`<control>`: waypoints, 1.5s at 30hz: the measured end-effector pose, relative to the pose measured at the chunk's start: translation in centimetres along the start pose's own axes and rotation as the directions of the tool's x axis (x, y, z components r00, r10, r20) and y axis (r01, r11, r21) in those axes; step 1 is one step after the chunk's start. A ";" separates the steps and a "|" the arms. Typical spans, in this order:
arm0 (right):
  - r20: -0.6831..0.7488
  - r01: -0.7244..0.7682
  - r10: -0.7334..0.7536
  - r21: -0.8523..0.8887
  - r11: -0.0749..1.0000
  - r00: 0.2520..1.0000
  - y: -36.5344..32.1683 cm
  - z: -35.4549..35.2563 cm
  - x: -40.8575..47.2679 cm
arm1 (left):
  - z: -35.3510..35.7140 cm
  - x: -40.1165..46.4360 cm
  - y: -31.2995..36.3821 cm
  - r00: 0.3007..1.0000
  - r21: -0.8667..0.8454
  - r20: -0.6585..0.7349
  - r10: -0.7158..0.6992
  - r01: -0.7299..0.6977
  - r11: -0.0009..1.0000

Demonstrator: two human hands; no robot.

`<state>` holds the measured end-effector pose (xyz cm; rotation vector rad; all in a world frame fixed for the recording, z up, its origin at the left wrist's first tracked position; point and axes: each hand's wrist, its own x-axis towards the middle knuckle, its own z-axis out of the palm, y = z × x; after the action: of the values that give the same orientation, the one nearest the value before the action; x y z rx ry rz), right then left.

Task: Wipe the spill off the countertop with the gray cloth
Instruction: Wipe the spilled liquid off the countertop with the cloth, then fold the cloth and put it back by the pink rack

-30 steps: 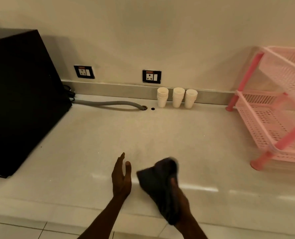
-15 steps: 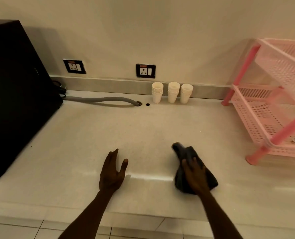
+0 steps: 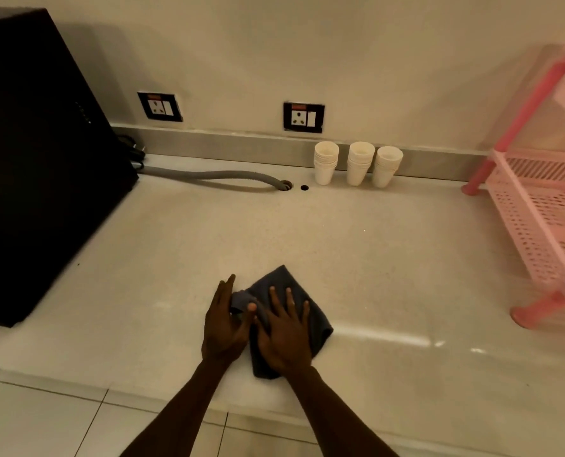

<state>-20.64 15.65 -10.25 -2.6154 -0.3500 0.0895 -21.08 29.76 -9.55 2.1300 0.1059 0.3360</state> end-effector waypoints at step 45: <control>0.150 -0.118 0.507 0.989 -0.094 0.849 10.0 -18.4 -9.2 | 9.3 -2.0 21.2 0.897 -0.130 0.405 -0.177 0.248 0.960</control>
<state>-24.87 -3.86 0.99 -1.0410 0.4226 0.0789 -21.57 10.17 2.89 1.9428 0.0740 -0.2068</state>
